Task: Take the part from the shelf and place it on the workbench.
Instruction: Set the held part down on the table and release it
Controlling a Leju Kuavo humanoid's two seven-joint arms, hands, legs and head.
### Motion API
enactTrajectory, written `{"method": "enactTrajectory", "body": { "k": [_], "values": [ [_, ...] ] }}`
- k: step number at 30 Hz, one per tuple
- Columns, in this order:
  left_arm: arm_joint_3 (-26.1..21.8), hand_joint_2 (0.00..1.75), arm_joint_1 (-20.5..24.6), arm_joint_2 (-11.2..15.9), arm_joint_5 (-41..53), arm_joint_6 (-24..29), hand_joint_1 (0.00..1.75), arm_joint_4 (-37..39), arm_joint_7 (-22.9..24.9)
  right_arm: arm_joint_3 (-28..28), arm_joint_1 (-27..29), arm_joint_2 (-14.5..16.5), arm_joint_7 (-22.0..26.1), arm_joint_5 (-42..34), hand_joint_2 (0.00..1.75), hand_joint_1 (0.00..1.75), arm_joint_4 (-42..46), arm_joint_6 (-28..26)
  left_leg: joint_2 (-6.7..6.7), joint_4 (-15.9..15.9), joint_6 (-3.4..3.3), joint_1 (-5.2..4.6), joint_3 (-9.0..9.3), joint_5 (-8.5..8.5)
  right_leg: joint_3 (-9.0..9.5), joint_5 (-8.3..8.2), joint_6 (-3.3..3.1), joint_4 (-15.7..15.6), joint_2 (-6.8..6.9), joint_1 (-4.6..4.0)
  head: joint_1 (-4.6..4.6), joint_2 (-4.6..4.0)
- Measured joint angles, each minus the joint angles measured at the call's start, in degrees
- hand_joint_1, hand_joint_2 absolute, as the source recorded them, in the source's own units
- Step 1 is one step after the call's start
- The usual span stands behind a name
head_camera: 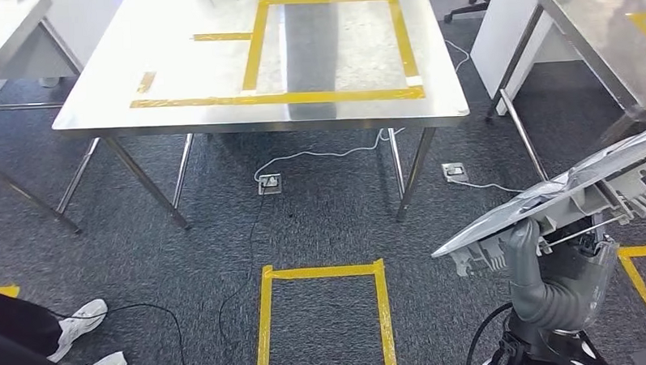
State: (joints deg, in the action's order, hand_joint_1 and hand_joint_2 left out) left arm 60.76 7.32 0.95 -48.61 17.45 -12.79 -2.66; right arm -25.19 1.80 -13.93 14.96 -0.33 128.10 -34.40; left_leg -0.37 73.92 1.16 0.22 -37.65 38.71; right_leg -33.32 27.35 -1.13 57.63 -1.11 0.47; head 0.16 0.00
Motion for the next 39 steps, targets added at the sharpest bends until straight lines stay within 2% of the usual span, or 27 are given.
{"method": "enactTrajectory", "body": {
  "k": [1,2,3,4,5,6,10,15,18,24,39],
  "values": [
    [0.0,1.75,-0.05,0.0,0.0,0.0,0.0,0.01,0.01,0.0,0.02,0.01,0.0,0.04,1.75,1.75,-0.02,-0.01,0.11,-0.29,0.08,0.13,-0.5,-1.41,0.16,0.12,0.02,0.02,-0.42,0.01,0.24,0.0],
    [0.0,1.75,-0.05,0.01,0.0,0.0,0.0,0.01,0.01,0.01,0.03,0.0,-0.01,0.09,1.75,1.75,-0.03,-0.02,0.18,-2.74,0.1,0.25,0.07,-3.81,0.41,0.3,0.13,0.06,-0.76,0.04,0.54,0.0],
    [0.0,1.75,-0.04,0.03,0.0,0.01,0.0,0.02,0.02,0.01,0.04,-0.01,-0.01,0.17,1.75,1.75,-0.04,-0.04,0.1,-6.51,0.05,0.37,1.3,-6.51,0.67,0.53,0.33,0.1,-1.02,0.06,0.87,0.0],
    [0.0,1.75,-0.02,0.05,0.0,0.0,0.0,0.02,0.04,0.01,0.02,-0.01,-0.01,0.25,1.75,1.75,-0.04,-0.06,-0.16,-9.96,-0.07,0.41,2.56,-8.46,0.84,0.8,0.6,0.24,-1.23,0.01,1.23,0.0],
    [0.0,1.75,0.01,0.05,0.0,0.0,0.0,0.02,0.08,0.01,0.01,-0.01,-0.01,0.3,1.75,1.75,-0.04,-0.08,-0.39,-12.61,-0.31,0.42,3.56,-9.52,0.83,0.98,0.94,0.41,-1.38,-0.03,1.52,0.0],
    [0.0,1.75,0.02,0.04,-0.01,-0.01,0.0,0.01,0.13,0.01,-0.02,-0.01,-0.02,0.33,1.75,1.75,-0.04,-0.09,-0.62,-14.09,-0.52,0.42,4.05,-9.82,0.71,1.25,1.13,0.62,-1.46,-0.09,1.63,0.0],
    [0.0,1.75,-0.13,-0.11,-0.06,-0.03,0.0,0.02,0.17,-0.05,0.0,0.0,-0.07,0.31,1.75,1.75,-0.11,-0.17,-0.85,-14.73,-0.98,0.2,4.3,-9.45,0.7,1.49,0.32,0.73,-1.35,-0.04,0.74,0.0],
    [0.0,1.75,-0.1,-0.16,-0.07,-0.03,0.0,0.0,0.17,-0.05,-0.06,0.0,-0.07,0.33,1.75,1.75,-0.1,-0.17,-0.62,-14.73,-1.58,0.03,4.44,-9.16,1.1,1.37,0.52,0.13,-1.33,0.05,-0.64,0.0],
    [0.0,1.75,-0.08,-0.16,-0.07,-0.03,0.0,0.0,0.16,-0.05,-0.05,0.01,-0.07,0.33,1.75,1.75,-0.1,-0.17,-0.47,-14.72,-1.84,-0.06,4.56,-9.0,1.26,1.37,0.82,-0.08,-1.36,0.09,-1.05,0.0],
    [0.0,1.75,-0.08,-0.15,-0.08,-0.03,0.0,0.0,0.0,-0.05,-0.05,0.01,-0.07,0.31,1.75,1.75,-0.09,-0.09,-0.32,-14.68,-2.13,-0.22,4.74,-8.81,1.44,1.55,1.94,-0.15,-1.38,0.26,-1.26,0.0],
    [0.0,1.75,-0.08,-0.16,-0.11,-0.4,0.0,0.0,0.09,-0.05,0.03,0.01,0.47,0.23,1.75,1.75,0.22,0.4,-0.14,-14.7,-2.09,-0.12,4.9,-8.78,1.44,1.67,2.13,-0.03,-1.51,0.21,-1.07,0.0]
  ]
}}
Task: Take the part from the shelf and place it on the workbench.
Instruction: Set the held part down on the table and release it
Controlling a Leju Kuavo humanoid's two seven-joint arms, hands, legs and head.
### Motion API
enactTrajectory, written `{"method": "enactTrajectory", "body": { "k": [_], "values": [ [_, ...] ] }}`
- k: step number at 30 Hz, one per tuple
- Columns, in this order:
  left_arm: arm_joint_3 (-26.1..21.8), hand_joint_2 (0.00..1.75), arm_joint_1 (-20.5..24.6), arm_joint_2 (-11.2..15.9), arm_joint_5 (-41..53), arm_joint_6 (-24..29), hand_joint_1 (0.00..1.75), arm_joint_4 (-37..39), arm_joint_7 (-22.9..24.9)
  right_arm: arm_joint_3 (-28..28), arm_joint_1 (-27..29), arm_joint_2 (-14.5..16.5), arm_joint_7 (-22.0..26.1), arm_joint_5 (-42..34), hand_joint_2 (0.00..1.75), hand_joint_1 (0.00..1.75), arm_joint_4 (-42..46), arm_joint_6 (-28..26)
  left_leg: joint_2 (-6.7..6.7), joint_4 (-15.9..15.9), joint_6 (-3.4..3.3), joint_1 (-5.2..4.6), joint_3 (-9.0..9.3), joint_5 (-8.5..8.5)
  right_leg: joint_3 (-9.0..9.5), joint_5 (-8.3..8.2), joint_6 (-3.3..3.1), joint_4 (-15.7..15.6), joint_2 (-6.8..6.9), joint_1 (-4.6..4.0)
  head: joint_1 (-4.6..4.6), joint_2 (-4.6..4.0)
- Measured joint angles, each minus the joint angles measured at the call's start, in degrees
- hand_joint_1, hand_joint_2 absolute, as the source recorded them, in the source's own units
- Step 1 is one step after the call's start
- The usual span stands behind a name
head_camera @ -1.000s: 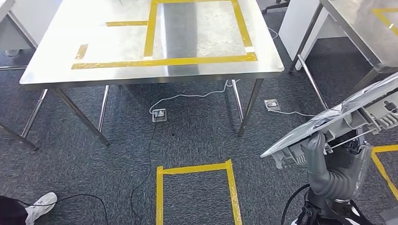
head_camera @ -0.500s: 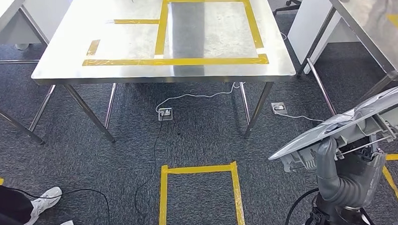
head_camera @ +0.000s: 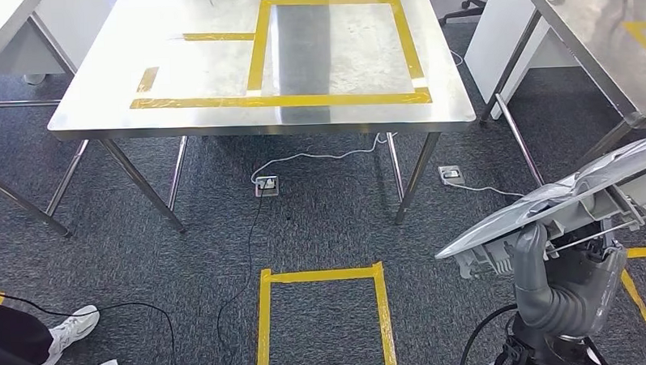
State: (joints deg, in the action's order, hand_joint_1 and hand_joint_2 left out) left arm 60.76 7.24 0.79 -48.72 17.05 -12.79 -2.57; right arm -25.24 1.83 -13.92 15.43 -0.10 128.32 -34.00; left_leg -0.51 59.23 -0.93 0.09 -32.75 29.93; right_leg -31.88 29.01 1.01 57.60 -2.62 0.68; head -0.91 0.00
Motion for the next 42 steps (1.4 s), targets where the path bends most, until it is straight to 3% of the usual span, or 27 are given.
{"method": "enactTrajectory", "body": {
  "k": [7,12,15,17,20,21,22,24,25,27,31,33,35,37,38,40,42],
  "values": [
    [0.0,1.75,0.0,0.03,0.23,-0.14,0.0,0.0,0.79,0.0,0.07,0.0,0.16,-0.09,1.75,1.75,0.31,0.21,-0.13,0.06,-0.16,-0.24,0.02,0.1,0.03,-0.03,0.22,-0.09,-0.01,0.22,0.04,0.0],
    [0.0,1.75,0.01,0.04,0.57,-0.12,0.0,0.0,0.8,0.01,0.25,0.0,0.28,-0.38,1.75,1.75,0.45,0.22,-0.3,0.09,-0.61,-0.7,0.02,0.21,0.11,-0.12,0.95,-0.08,-0.02,0.63,0.28,0.0],
    [0.0,1.75,0.02,0.01,0.62,-0.1,0.0,0.0,0.78,0.01,0.35,-0.03,0.31,-0.47,1.75,1.75,0.77,0.23,-0.16,-0.49,-1.32,-0.51,0.55,0.06,-0.01,-0.09,1.61,0.85,0.31,0.72,0.46,0.0],
    [0.0,1.75,0.02,-0.01,0.63,-0.09,0.0,0.0,0.78,0.02,0.3,-0.04,0.32,-0.47,1.75,1.75,0.93,0.23,0.13,-0.91,-1.72,-0.26,1.27,-0.03,-1.5,1.95,1.85,4.28,1.28,0.64,0.06,0.0],
    [0.0,1.75,-0.05,-0.04,0.63,-0.09,0.0,0.01,0.78,0.02,0.34,-0.04,0.42,-0.49,1.75,1.75,1.08,0.22,0.74,-0.95,-1.92,-0.33,1.58,0.19,-6.67,6.64,1.98,14.45,2.18,0.57,-0.96,0.0],
    [0.0,1.75,-0.06,-0.04,0.63,-0.09,0.0,0.01,0.78,0.02,0.39,-0.04,0.44,-0.5,1.75,1.75,1.08,0.22,0.92,-0.94,-1.88,-0.37,1.71,0.34,-7.68,6.84,1.88,16.02,2.25,0.56,-1.15,0.0],
    [0.0,1.75,-0.05,-0.05,0.63,-0.09,0.0,0.01,0.78,0.02,0.42,-0.04,0.45,-0.51,1.75,1.75,1.08,0.22,1.04,-0.94,-1.8,-0.39,1.92,0.57,-7.69,5.84,1.7,15.45,2.29,0.55,-1.29,0.0],
    [0.0,1.75,-0.03,-0.11,0.63,-0.1,0.0,0.0,0.78,0.02,0.43,-0.04,0.47,-0.51,1.75,1.75,1.1,0.23,1.25,-0.99,-1.47,-0.39,2.57,1.22,-4.99,1.33,1.01,8.79,2.46,0.41,-1.57,0.0],
    [0.0,1.75,-0.01,-0.16,0.63,-0.1,0.0,0.0,0.77,0.02,0.42,-0.04,0.48,-0.52,1.75,1.75,1.11,0.23,1.35,-1.0,-1.25,-0.42,2.92,1.54,-3.51,0.19,0.65,5.31,2.65,0.2,-1.63,0.0],
    [0.0,1.75,0.04,-0.26,0.64,-0.1,0.0,0.0,0.77,0.03,0.42,-0.05,0.55,-0.52,1.75,1.75,1.15,0.23,1.58,-1.08,-0.62,-0.46,3.26,1.98,-1.77,-0.27,-0.07,1.24,2.94,-0.23,-1.82,0.0],
    [0.0,1.75,0.11,-0.32,0.7,-0.1,0.0,0.0,0.77,0.04,0.63,-0.03,0.66,-0.54,1.75,1.75,1.32,0.34,1.2,0.74,0.77,-0.46,3.56,2.34,-0.01,-0.29,-1.4,-0.22,2.83,-0.07,-1.32,0.0],
    [0.0,1.75,0.17,-0.31,0.7,-0.09,0.0,0.0,0.77,0.05,0.59,-0.02,0.68,-0.54,1.75,1.75,1.42,0.38,0.51,5.96,1.24,-0.21,0.62,3.92,1.23,0.06,-1.85,-0.7,2.89,0.11,-0.52,0.0],
    [0.01,1.75,0.04,-0.31,0.65,-0.09,0.0,0.0,0.77,0.05,0.59,-0.02,0.68,-0.54,1.75,1.75,1.46,0.38,0.31,12.63,1.76,0.08,-4.34,6.3,2.07,0.86,-2.03,-0.75,2.81,0.14,0.3,0.0],
    [0.01,1.75,-0.18,-0.29,0.61,-0.07,0.0,0.01,0.78,0.04,0.79,-0.02,0.68,-0.55,1.75,1.75,1.45,0.38,0.38,14.37,2.09,0.35,-7.48,6.97,3.42,2.01,-1.91,-0.75,2.61,0.19,0.89,0.0],
    [0.01,1.75,-0.24,-0.27,0.61,-0.05,0.0,0.02,0.79,0.04,0.89,-0.02,0.68,-0.56,1.75,1.75,1.45,0.38,0.42,12.59,2.16,0.45,-7.81,5.72,4.36,2.73,-1.75,-0.75,2.52,0.23,1.2,0.0],
    [0.0,1.75,-0.4,-0.21,0.61,-0.01,0.0,0.03,0.88,0.04,0.97,-0.02,0.69,-0.57,1.75,1.75,1.43,0.38,0.49,6.34,1.99,0.5,-7.23,-0.05,6.29,4.39,-1.26,-0.65,2.43,0.3,1.86,0.0],
    [0.01,1.75,-0.54,-0.15,0.61,0.03,0.0,0.02,1.06,0.05,1.01,-0.01,0.72,-0.57,1.75,1.75,1.36,0.38,0.63,2.6,1.36,0.27,-6.69,-3.94,7.29,5.87,-0.47,-0.58,2.26,0.29,2.36,0.0]
  ]
}}
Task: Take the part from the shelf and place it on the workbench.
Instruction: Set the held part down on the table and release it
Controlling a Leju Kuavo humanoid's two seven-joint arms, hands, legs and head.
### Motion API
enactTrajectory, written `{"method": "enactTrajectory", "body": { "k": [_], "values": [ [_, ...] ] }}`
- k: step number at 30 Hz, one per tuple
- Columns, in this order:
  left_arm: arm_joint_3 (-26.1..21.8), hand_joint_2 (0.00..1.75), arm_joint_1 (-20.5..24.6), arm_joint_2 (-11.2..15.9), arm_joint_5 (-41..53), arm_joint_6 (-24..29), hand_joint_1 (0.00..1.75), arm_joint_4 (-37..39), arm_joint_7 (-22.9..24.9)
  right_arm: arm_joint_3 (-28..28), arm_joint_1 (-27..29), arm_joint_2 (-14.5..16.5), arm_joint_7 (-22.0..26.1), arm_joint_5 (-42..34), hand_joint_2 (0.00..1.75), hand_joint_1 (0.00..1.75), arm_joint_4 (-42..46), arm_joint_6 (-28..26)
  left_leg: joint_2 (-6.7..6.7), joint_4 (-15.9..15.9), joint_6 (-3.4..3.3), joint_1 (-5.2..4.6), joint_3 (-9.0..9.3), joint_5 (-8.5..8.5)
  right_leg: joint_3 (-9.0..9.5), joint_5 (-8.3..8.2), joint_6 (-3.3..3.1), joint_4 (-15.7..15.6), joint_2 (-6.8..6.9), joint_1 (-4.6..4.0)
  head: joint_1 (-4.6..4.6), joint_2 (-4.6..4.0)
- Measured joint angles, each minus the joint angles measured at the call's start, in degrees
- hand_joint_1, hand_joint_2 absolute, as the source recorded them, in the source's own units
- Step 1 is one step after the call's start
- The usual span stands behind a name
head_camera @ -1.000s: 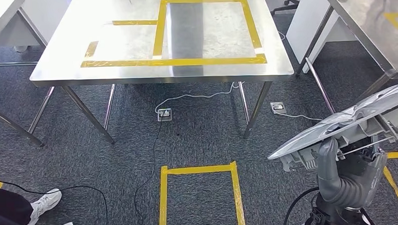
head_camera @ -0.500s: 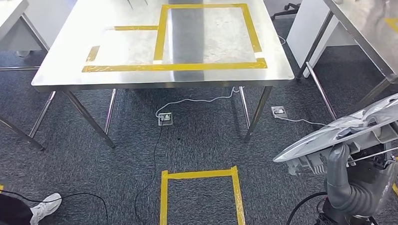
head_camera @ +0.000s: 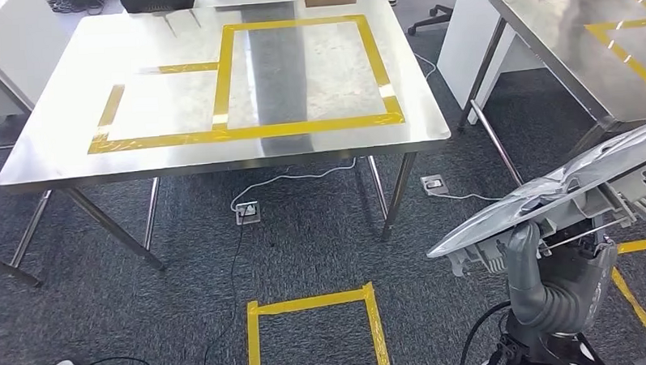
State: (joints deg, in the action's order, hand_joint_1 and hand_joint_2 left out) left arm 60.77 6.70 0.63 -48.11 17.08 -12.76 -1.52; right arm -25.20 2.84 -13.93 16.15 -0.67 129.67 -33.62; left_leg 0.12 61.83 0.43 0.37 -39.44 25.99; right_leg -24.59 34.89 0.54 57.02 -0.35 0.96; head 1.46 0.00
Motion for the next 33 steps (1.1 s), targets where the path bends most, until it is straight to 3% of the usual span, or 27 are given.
{"method": "enactTrajectory", "body": {
  "k": [2,4,6,8,9,10,11,12,14,15,16,20,22,24,26,27,28,29,31,33],
  "values": [
    [0.01,1.75,0.04,0.01,0.0,0.06,0.0,-0.01,0.08,-0.02,0.04,0.02,0.03,-0.02,1.75,1.75,-0.02,0.0,0.12,-0.33,-0.94,-0.27,0.52,0.4,0.53,0.45,0.86,0.2,-0.13,0.05,0.03,0.0],
    [0.01,1.75,0.18,0.08,-0.01,0.14,0.0,0.0,0.07,-0.04,0.02,0.03,0.02,-0.04,1.75,1.75,0.04,0.0,0.09,-0.67,-1.83,-0.15,1.63,1.1,-0.5,-0.55,1.45,3.21,0.0,0.13,-0.22,0.0],
    [-0.01,1.75,0.28,0.17,-0.01,0.22,0.0,0.02,0.06,-0.04,-0.03,0.0,0.03,-0.02,1.75,1.75,0.07,0.0,0.1,-1.13,-2.41,0.05,3.17,2.04,-4.7,-0.98,1.82,9.9,0.12,0.13,-0.88,0.0],
    [-0.01,1.75,0.24,0.17,0.0,0.26,0.0,0.02,0.06,-0.03,-0.01,-0.02,0.04,-0.02,1.75,1.75,0.07,0.0,0.15,-1.29,-2.67,0.01,4.82,3.39,-9.8,1.99,2.02,15.85,0.14,0.08,-1.79,0.0],
    [-0.01,1.75,0.21,0.15,0.0,0.25,0.0,0.02,0.07,-0.04,0.04,-0.02,0.05,-0.04,1.75,1.75,0.05,0.0,0.15,-1.31,-2.71,-0.05,5.77,4.14,-11.73,3.89,2.02,17.12,0.15,0.05,-2.16,0.0],
    [0.0,1.75,0.19,0.14,0.01,0.25,0.0,0.01,0.07,-0.04,0.08,-0.02,0.05,-0.05,1.75,1.75,0.04,0.0,0.13,-1.33,-2.74,-0.13,6.81,4.93,-13.03,5.07,1.9,17.09,0.15,-0.02,-2.52,0.0],
    [0.0,1.75,0.18,0.13,0.01,0.25,0.0,0.01,0.07,-0.03,0.08,-0.02,0.07,-0.07,1.75,1.75,0.03,-0.01,0.1,-1.35,-2.75,-0.24,7.88,5.72,-13.65,4.84,1.63,15.68,0.15,-0.16,-2.83,0.0],
    [0.0,1.75,0.21,0.12,0.02,0.25,0.0,0.0,0.08,-0.02,0.09,-0.02,0.1,-0.08,1.75,1.75,0.03,-0.02,0.09,-1.4,-2.74,-0.37,8.98,6.5,-13.75,2.77,1.13,13.04,0.15,-0.41,-3.17,0.0],
    [0.02,1.75,0.28,-0.01,0.02,0.25,0.0,-0.01,0.08,0.01,0.18,-0.02,0.16,-0.1,1.75,1.75,0.02,-0.07,0.04,-1.48,-2.61,-0.55,10.69,7.91,-13.58,-4.47,-0.27,7.12,-0.02,-1.23,-3.54,0.0],
    [0.03,1.75,0.31,-0.08,0.02,0.25,0.0,-0.01,0.09,0.02,0.26,-0.01,0.19,-0.12,1.75,1.75,0.02,-0.09,0.01,-1.48,-2.52,-0.62,11.22,8.35,-13.59,-7.19,-0.78,5.31,-0.16,-1.59,-3.55,0.0],
    [0.03,1.75,0.33,-0.14,0.02,0.25,0.0,-0.01,0.09,0.03,0.34,-0.01,0.21,-0.13,1.75,1.75,0.01,-0.1,-0.05,-1.44,-2.43,-0.65,11.47,8.6,-13.7,-8.62,-1.06,4.6,-0.3,-1.83,-3.45,0.0],
    [0.03,1.75,0.37,-0.24,0.03,0.26,0.0,-0.02,0.09,0.03,0.35,-0.01,0.25,-0.2,1.75,1.75,-0.01,-0.15,-0.23,-1.76,-2.01,-0.65,11.93,8.96,-13.27,-7.99,-1.33,4.16,-0.51,-1.99,-3.57,0.0],
    [0.04,1.75,0.46,-0.27,0.04,0.26,0.0,-0.04,0.09,0.02,0.3,-0.02,0.31,-0.22,1.75,1.75,0.09,-0.17,-0.28,0.13,-1.2,-0.55,11.64,8.6,-11.01,-7.85,-1.9,2.32,-0.52,-1.79,-3.59,0.0],
    [0.04,1.75,0.6,-0.21,0.04,0.29,0.0,-0.04,0.08,0.01,0.2,0.02,0.36,-0.22,1.75,1.75,0.2,-0.17,-0.31,5.89,-0.23,-0.3,8.43,9.23,-8.27,-7.27,-2.36,0.55,-0.31,-1.36,-3.0,0.0],
    [0.04,1.75,0.55,-0.19,0.04,0.29,0.0,-0.04,0.09,0.01,0.22,0.01,0.37,-0.22,1.75,1.75,0.22,-0.17,-0.3,10.77,0.42,0.08,4.03,12.26,-6.58,-6.15,-2.31,0.07,-0.26,-1.04,-2.36,0.0],
    [0.04,1.75,0.46,-0.17,0.03,0.3,0.0,-0.03,0.09,0.0,0.26,0.01,0.36,-0.23,1.75,1.75,0.22,-0.17,-0.27,11.11,0.69,0.29,2.62,13.3,-5.77,-5.47,-2.12,0.05,-0.3,-0.86,-2.07,0.0],
    [0.04,1.75,0.37,-0.14,0.03,0.31,0.0,-0.02,0.1,-0.01,0.29,0.02,0.36,-0.24,1.75,1.75,0.21,-0.17,-0.21,10.04,0.97,0.51,1.89,13.19,-4.84,-4.73,-1.86,0.05,-0.34,-0.67,-1.76,0.0],
    [0.04,1.75,0.31,-0.09,0.02,0.31,0.0,0.0,0.1,-0.01,0.31,0.02,0.36,-0.25,1.75,1.75,0.21,-0.17,-0.14,7.68,1.24,0.74,1.8,11.54,-3.82,-3.96,-1.56,0.05,-0.36,-0.47,-1.45,0.0],
    [0.04,1.75,0.18,-0.01,0.02,0.32,0.0,0.02,0.1,0.0,0.3,0.03,0.36,-0.27,1.75,1.75,0.18,-0.17,0.1,2.01,1.51,1.07,2.32,5.52,-2.07,-2.33,-0.83,0.17,-0.37,-0.26,-0.75,0.0],
    [0.04,1.75,0.07,0.02,0.02,0.32,0.0,0.01,0.1,-0.01,0.22,0.04,0.42,-0.35,1.75,1.75,0.14,-0.17,0.32,-0.49,0.78,0.93,2.99,2.26,-0.79,-0.99,0.13,0.3,-0.47,-0.18,-0.44,0.0]
  ]
}}
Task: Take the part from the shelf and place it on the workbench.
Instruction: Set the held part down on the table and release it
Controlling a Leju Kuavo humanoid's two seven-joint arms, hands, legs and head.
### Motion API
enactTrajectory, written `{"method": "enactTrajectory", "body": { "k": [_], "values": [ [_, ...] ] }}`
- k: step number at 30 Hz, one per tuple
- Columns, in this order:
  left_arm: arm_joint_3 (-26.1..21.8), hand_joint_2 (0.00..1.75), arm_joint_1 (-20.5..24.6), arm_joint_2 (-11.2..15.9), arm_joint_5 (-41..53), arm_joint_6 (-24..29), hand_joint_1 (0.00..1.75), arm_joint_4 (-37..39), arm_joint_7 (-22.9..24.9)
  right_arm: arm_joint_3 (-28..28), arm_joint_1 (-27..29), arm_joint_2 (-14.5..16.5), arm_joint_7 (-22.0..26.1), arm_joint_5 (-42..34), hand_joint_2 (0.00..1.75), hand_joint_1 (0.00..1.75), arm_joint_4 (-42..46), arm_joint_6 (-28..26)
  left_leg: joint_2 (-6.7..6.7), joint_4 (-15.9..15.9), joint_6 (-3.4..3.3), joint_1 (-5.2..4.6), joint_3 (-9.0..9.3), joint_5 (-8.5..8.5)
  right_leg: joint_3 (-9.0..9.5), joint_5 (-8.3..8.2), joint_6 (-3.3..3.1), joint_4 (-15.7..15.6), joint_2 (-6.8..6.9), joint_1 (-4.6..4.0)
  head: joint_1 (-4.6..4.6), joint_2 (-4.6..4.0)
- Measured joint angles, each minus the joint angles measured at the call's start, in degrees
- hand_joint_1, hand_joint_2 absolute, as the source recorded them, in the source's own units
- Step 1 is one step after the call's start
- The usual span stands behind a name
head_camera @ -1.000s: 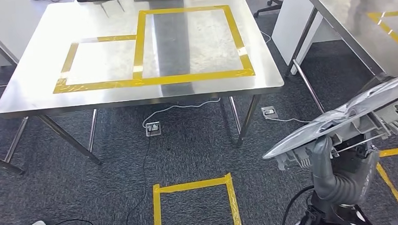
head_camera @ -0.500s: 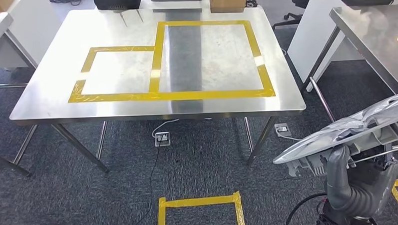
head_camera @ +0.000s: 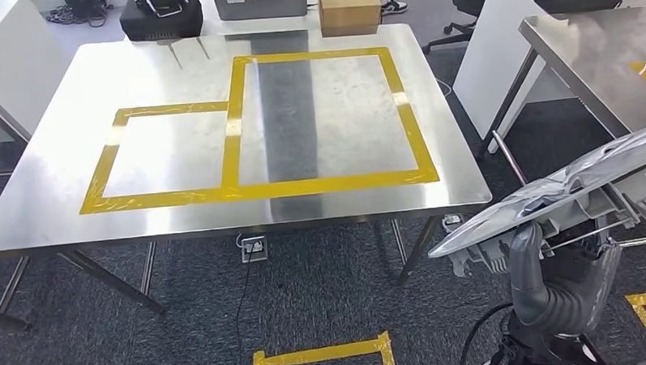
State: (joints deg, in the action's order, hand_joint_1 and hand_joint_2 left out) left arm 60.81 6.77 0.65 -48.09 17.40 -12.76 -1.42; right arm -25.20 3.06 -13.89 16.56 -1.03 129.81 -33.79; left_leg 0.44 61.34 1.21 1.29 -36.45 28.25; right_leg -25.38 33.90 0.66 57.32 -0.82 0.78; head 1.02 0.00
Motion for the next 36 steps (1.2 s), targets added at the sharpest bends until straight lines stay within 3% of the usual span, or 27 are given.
{"method": "enactTrajectory", "body": {
  "k": [3,4,6,8,9,10,11,13,15,17,19,20,22,24,25,28,29,31,33,36],
  "values": [
    [-0.01,1.75,0.21,0.09,0.0,0.03,0.0,-0.02,-0.02,-0.02,-0.04,0.03,0.1,-0.19,1.75,1.75,0.04,0.0,-0.03,-0.24,-1.7,-0.28,1.43,0.65,0.53,-0.05,1.21,1.68,0.04,0.3,-0.32,0.0],
    [-0.01,1.75,0.34,0.15,0.01,0.05,0.0,-0.01,-0.03,-0.02,-0.09,0.02,0.14,-0.25,1.75,1.75,0.07,-0.01,-0.03,-0.4,-2.12,-0.26,2.01,0.94,-0.4,-0.16,1.42,3.62,0.2,0.34,-0.54,0.0],
    [-0.02,1.75,0.47,0.23,0.01,0.09,0.0,-0.01,-0.03,-0.02,-0.22,0.01,0.2,-0.3,1.75,1.75,0.08,-0.02,0.03,-0.6,-2.72,-0.27,3.04,1.68,-4.26,1.28,1.74,9.81,0.51,0.32,-1.45,0.0],
    [-0.02,1.75,0.34,0.24,0.01,0.09,0.0,-0.01,-0.03,-0.02,-0.16,-0.01,0.26,-0.34,1.75,1.75,0.07,-0.02,0.13,-0.66,-2.96,-0.42,3.88,2.63,-9.39,4.56,1.9,15.98,0.57,0.26,-2.26,0.0],
    [-0.02,1.75,0.27,0.25,0.01,0.09,0.0,-0.01,-0.02,-0.02,-0.08,-0.01,0.27,-0.36,1.75,1.75,0.07,-0.02,0.15,-0.66,-2.99,-0.51,4.39,3.14,-11.23,5.59,1.84,17.28,0.57,0.23,-2.53,0.0],
    [-0.02,1.75,0.21,0.25,0.01,0.09,0.0,-0.01,-0.02,-0.02,-0.03,-0.01,0.27,-0.37,1.75,1.75,0.07,-0.02,0.17,-0.66,-3.01,-0.63,5.02,3.67,-12.23,5.37,1.64,16.86,0.57,0.17,-2.86,0.0],
    [-0.02,1.75,0.21,0.25,0.01,0.09,0.0,-0.01,-0.03,-0.02,-0.01,-0.01,0.27,-0.37,1.75,1.75,0.07,-0.02,0.18,-0.69,-3.0,-0.77,5.74,4.22,-12.42,3.66,1.23,14.73,0.57,0.02,-3.17,0.0],
    [-0.02,1.75,0.25,0.13,0.01,0.08,0.0,-0.02,-0.03,-0.02,0.05,-0.03,0.3,-0.37,1.75,1.75,0.06,-0.02,0.26,-0.87,-2.89,-0.98,7.13,5.32,-11.66,-2.36,-0.22,8.27,0.56,-0.73,-3.67,0.0],
    [-0.02,1.75,0.33,-0.07,0.01,0.08,0.0,-0.02,-0.03,-0.01,0.12,-0.04,0.34,-0.39,1.75,1.75,0.07,-0.02,0.28,-1.41,-2.41,-1.01,8.03,6.17,-10.95,-5.07,-1.58,4.13,0.49,-1.58,-3.91,0.0],
    [-0.02,1.75,0.38,-0.19,0.01,0.07,0.0,-0.04,-0.06,-0.02,0.14,-0.03,0.39,-0.41,1.75,1.75,0.11,-0.02,0.3,-1.46,-1.63,-1.03,8.93,5.94,-9.88,-4.8,-2.24,2.5,0.32,-1.82,-4.1,0.0],
    [-0.02,1.75,0.45,-0.17,0.02,0.06,0.0,-0.04,-0.12,-0.02,0.15,-0.01,0.45,-0.44,1.75,1.75,0.12,-0.02,0.01,0.14,-1.08,-1.03,9.17,5.46,-7.77,-5.4,-2.55,0.79,0.35,-1.53,-4.14,-0.01],
    [-0.02,1.75,0.52,-0.15,0.02,0.07,0.0,-0.04,-0.16,0.0,0.11,-0.01,0.5,-0.44,1.75,1.75,0.11,-0.02,-0.27,2.05,-0.87,-0.99,8.25,5.63,-6.64,-5.32,-2.67,0.21,0.43,-1.33,-3.92,-0.01],
    [-0.02,1.75,0.56,-0.09,0.03,0.09,0.0,-0.03,-0.21,0.01,0.01,-0.01,0.58,-0.46,1.75,1.75,0.1,-0.02,-0.68,7.76,-0.46,-0.82,4.23,7.38,-5.07,-4.78,-2.78,-0.35,0.6,-1.04,-3.24,-0.01],
    [-0.02,1.75,0.38,-0.03,0.0,0.09,0.0,-0.02,-0.26,0.01,0.04,-0.01,0.61,-0.61,1.75,1.75,0.08,-0.02,-0.66,11.22,0.28,-0.56,0.12,9.17,-3.79,-3.89,-2.67,-0.34,0.6,-0.76,-2.59,0.0],
    [-0.02,1.75,0.3,-0.01,-0.02,0.09,0.0,-0.02,-0.33,0.0,0.07,-0.01,0.61,-0.72,1.75,1.75,0.06,-0.02,-0.6,10.67,0.76,-0.36,-0.99,8.28,-3.09,-3.28,-2.52,-0.27,0.54,-0.57,-2.34,0.0],
    [-0.02,1.75,0.2,-0.02,-0.03,0.08,0.0,-0.01,-0.57,0.01,0.04,-0.01,0.73,-1.02,1.75,1.75,0.02,-0.02,-0.05,3.92,2.31,0.22,-1.12,-0.37,-0.95,-0.88,-1.57,0.26,0.37,0.1,-1.51,0.0],
    [-0.02,1.75,0.15,-0.06,-0.03,0.06,0.0,-0.02,-0.63,0.01,-0.02,-0.02,0.79,-1.11,1.75,1.75,-0.01,-0.02,0.13,2.54,2.41,0.17,-0.93,-1.99,-0.71,-0.24,-1.06,0.61,0.31,0.19,-1.2,0.0],
    [-0.02,1.75,0.07,-0.12,-0.03,0.04,0.0,-0.01,-0.69,0.01,-0.07,-0.01,0.9,-1.26,1.75,1.75,-0.07,-0.02,0.3,1.69,1.23,-0.19,-0.57,-1.37,-0.99,0.41,-0.23,1.05,0.23,0.1,-0.86,0.0],
    [-0.02,1.75,0.09,-0.07,-0.02,0.04,0.0,0.0,-0.7,0.01,-0.03,-0.01,0.92,-1.36,1.75,1.75,-0.07,-0.02,0.07,0.67,-0.13,-0.28,-0.16,-0.03,-1.23,0.56,0.09,1.16,0.38,0.07,-1.14,0.0],
    [-0.02,1.75,0.22,-0.04,-0.02,0.01,0.0,-0.01,-0.72,0.0,-0.09,-0.03,0.92,-1.38,1.75,1.75,-0.07,-0.02,-0.46,0.44,-0.48,-0.31,-0.08,0.38,-1.07,0.4,0.19,0.82,0.65,0.1,-1.68,0.0]
  ]
}}
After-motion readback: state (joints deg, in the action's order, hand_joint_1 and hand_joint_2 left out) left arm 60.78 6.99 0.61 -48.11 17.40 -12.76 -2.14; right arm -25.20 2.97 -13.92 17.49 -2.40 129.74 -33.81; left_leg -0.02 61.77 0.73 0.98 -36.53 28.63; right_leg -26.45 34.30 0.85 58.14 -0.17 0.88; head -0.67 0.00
